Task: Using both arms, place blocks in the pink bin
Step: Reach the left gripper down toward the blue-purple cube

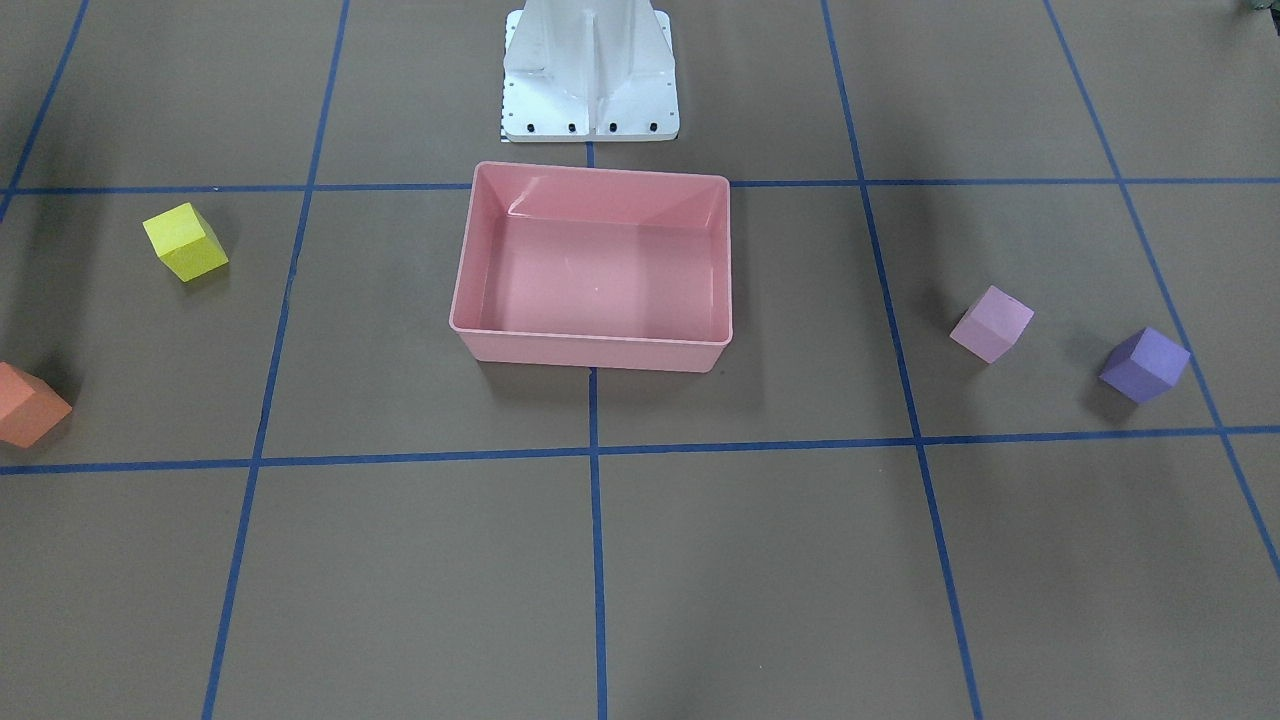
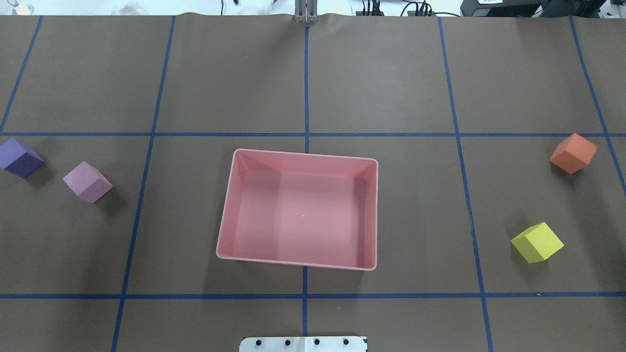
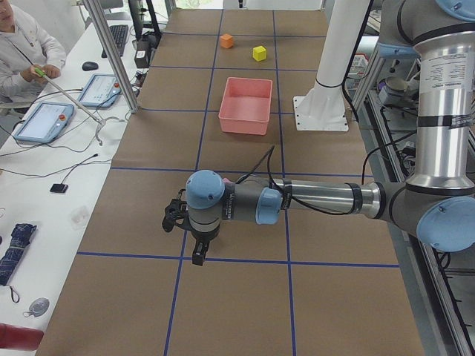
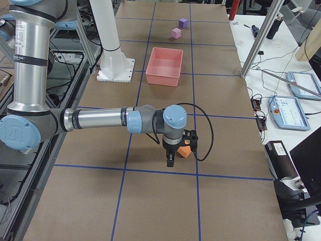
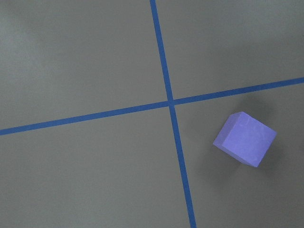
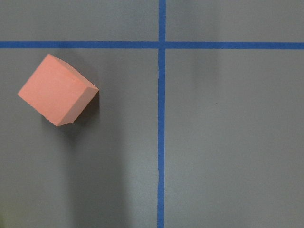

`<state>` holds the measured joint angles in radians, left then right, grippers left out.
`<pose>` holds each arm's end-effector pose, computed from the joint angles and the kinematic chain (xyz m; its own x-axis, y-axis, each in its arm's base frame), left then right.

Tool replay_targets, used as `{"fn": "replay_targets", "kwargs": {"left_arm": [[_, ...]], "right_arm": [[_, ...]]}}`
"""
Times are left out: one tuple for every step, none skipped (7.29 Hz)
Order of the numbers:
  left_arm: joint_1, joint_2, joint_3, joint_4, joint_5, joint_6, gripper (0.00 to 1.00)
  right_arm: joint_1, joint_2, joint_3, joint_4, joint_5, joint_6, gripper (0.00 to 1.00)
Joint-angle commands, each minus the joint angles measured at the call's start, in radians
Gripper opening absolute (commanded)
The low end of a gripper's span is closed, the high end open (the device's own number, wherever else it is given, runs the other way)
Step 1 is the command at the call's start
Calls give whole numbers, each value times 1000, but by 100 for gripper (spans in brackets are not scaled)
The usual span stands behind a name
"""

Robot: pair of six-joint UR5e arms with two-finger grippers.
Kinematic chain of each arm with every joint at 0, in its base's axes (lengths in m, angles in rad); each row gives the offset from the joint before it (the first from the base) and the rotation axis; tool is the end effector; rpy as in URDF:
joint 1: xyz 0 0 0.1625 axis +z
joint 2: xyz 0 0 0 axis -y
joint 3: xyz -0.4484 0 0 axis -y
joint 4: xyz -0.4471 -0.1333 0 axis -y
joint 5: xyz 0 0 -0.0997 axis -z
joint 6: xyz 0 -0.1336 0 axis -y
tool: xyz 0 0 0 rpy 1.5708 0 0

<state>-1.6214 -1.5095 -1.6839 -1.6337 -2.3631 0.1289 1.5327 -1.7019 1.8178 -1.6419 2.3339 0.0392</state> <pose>-0.0649 -0.5262 0.6687 0.7060 0.1730 -0.6867 -0.0408 0.9780 0.2044 0.0223 -0.4906 0.6473 0.7219 -0.0193 0.6917 0.0098 0.9998 0.0177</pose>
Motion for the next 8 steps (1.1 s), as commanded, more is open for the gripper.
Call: {"fn": "replay_targets", "kwargs": {"left_arm": [[0, 0, -5, 2, 1, 2, 100], [0, 0, -17, 2, -4, 2, 100], [0, -17, -19, -6, -7, 2, 100], [0, -24, -28, -62, -5, 0, 100], [26, -29, -8, -163, -7, -8, 100], [67, -46, 1, -170, -7, -11, 100], [75, -50, 35, -192, -7, -8, 100], [112, -58, 68, -269, -8, -6, 100]], "right_arm": [[15, 2, 27, 0, -2, 8, 100], [15, 5, 31, 0, -2, 8, 100], [17, 7, 29, 0, -2, 8, 100], [17, 18, 25, -1, -2, 13, 100], [17, 16, 28, 0, 1, 11, 100], [17, 18, 29, 0, -1, 8, 100], [17, 18, 28, 8, 1, 10, 100], [17, 7, 20, 60, 2, 10, 100]]}}
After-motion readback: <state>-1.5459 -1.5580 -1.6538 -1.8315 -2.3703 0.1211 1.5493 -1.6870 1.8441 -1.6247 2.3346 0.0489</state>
